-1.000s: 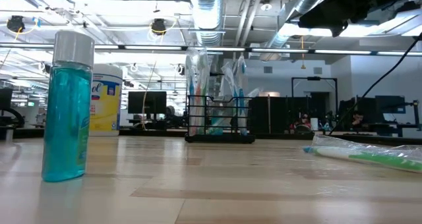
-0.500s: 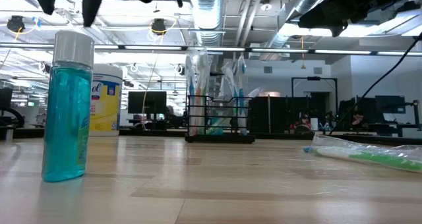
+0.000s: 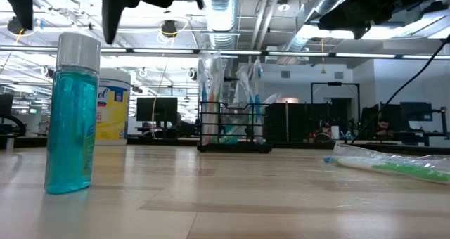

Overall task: Pick & Place toothbrushing station
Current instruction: Put the mouthwash into the black mesh organizer

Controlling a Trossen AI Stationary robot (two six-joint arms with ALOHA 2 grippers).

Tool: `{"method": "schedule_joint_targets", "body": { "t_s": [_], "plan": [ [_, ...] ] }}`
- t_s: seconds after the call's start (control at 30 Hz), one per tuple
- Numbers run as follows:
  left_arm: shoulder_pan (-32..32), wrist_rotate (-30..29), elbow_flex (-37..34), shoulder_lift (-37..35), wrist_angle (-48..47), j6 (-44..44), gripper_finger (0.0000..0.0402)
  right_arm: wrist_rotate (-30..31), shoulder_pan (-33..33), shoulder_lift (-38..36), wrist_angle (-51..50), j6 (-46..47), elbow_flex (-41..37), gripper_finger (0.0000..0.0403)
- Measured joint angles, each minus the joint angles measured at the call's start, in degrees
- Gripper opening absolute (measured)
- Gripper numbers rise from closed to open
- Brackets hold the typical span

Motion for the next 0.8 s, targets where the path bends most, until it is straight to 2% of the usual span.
{"method": "schedule_joint_targets", "body": {
  "t_s": [0.3, 0.53, 0.8],
  "plan": [
    [0.0, -1.14, -2.1, -0.02, 2.47, 6.87, 0.0194, 0.02, 0.0, 0.0, 0.0, 0.0, 0.0, 0.0063],
    [-0.02, -0.98, -4.94, -0.02, 5.68, 7.04, 0.0189, 0.02, 0.0, 0.0, 0.02, 0.0, 0.0, 0.0063],
    [-0.04, -0.69, -5.08, -0.02, 7.85, 7.04, 0.0186, 0.02, 0.0, 0.0, 0.02, 0.0, 0.02, 0.0063]
  ]
}}
